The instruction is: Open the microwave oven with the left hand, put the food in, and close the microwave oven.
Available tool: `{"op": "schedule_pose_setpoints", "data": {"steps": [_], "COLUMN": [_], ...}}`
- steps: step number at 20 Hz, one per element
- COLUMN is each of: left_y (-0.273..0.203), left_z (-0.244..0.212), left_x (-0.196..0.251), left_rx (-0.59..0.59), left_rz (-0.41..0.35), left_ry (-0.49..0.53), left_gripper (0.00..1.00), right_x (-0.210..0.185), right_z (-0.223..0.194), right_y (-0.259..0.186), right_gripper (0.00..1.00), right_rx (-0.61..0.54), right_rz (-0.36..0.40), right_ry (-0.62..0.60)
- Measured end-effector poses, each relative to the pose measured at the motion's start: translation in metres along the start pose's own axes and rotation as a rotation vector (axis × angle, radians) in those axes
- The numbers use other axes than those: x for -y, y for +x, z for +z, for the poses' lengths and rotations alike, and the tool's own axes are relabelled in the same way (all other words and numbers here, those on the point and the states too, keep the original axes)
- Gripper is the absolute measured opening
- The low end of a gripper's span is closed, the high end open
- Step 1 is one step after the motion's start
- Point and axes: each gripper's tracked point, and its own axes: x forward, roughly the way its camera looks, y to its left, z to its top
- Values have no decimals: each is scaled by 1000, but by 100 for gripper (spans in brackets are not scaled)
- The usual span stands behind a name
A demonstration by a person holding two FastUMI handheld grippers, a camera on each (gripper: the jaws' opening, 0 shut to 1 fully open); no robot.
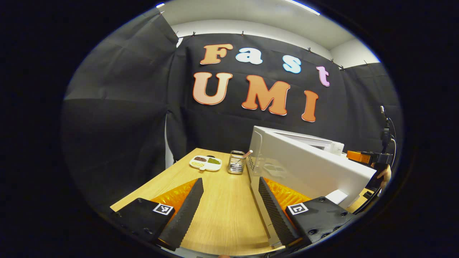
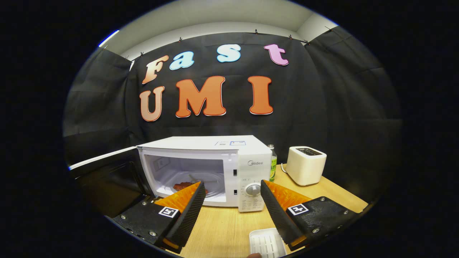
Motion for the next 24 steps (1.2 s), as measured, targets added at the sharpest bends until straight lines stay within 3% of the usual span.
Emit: {"op": "schedule_pose_setpoints", "data": {"steps": [6,11,12,13,14,19,24], "left_y": [7,19,20,23,33,52,70], "left_z": [2,-5,-1,-3,-7,-17,-14], "left_x": [80,143,155,159,160,202,236], "left_rx": [11,-5,-14,-28,-29,-71,-65], "left_rz": [-183,-316,-314,-292,-285,-366,-396], "left_ry": [71,119,114,109,108,81,111], "left_gripper": [97,31,19,16,3,5,4], "right_x": [44,83,90,98,106,139,172], "right_z": [29,34,35,35,34,33,36], "right_y": [-34,-55,-59,-60,-63,-73,-81], "right_gripper": [95,95,95,95,95,95,95], "right_rx": [34,51,56,57,53,44,62], "right_rz": [-30,-79,-86,-95,-105,-138,-189], "right_ry": [30,47,60,68,72,66,90]}}
